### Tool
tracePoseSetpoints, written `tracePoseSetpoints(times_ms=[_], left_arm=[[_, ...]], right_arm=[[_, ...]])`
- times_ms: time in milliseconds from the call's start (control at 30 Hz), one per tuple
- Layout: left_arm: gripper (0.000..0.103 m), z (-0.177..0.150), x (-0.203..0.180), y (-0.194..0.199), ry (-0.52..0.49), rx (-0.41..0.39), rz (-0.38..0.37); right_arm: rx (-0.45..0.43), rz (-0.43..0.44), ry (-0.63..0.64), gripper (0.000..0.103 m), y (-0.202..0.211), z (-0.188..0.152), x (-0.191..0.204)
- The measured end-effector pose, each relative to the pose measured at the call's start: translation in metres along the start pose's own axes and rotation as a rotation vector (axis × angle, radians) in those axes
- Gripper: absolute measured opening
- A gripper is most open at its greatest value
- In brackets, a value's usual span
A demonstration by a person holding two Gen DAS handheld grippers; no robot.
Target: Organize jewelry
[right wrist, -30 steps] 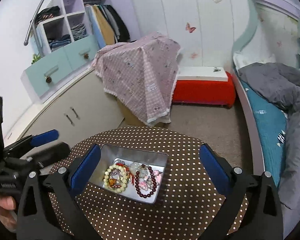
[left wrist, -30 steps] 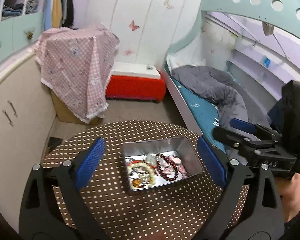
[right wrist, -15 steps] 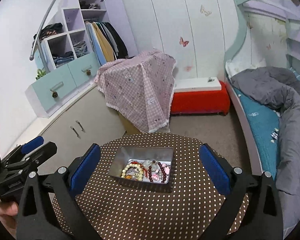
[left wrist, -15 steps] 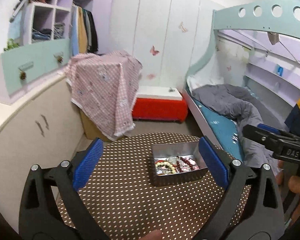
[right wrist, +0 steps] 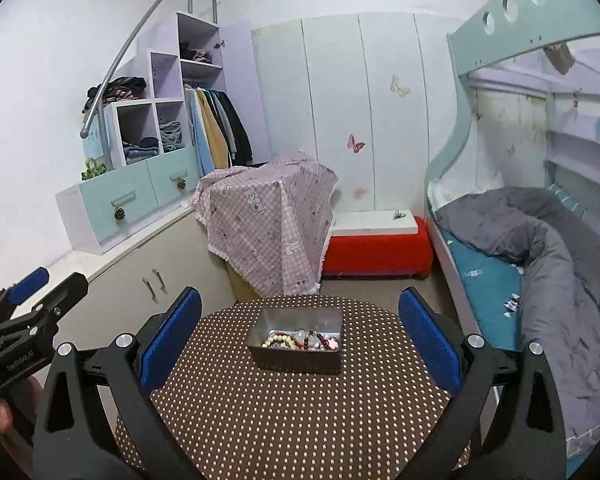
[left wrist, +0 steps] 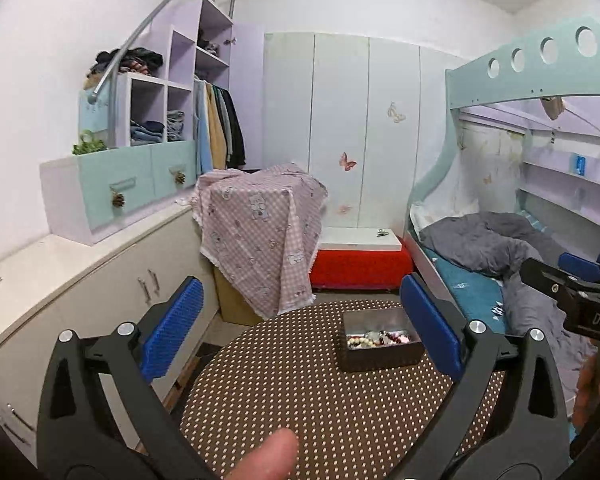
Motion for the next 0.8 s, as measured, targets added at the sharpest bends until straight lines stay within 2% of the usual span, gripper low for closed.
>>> tracePoseSetpoints(times_ms=[167,433,633,800], left_arm=[[0.097,-0.011,-0.001,0.032,0.000,-0.029,-0.008],[0.097,-0.027,-0.002,0.077,-0.019,-0.069,0.036],[0.097,-0.032,-0.003,0.098,0.029,-0.063,-0.058],[0.097,-0.039,-0.007,0.097,0.026,-0.050,-0.074]], right_arm=[[-0.032,-0.034,0.018,0.095,0.032,-0.019,0.009],[-0.092,-0.092,0.039,0.095,0.080,-0.045,0.019],[-0.102,-0.082,0.021,0.095,0.093,-0.058,0.023],[-0.088,-0.090,0.011,0.095,0.091,-0.070,0.022]])
Point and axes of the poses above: each gripper's, at about its wrist camera, not at the fingertips, and y roughly against the way its jaws point, x to its left, z to its top, the point moved 4 cm from there along -y, roughly the way its jaws point, and after that the axes turned 1 degree about -z, right-handed, at the moved point
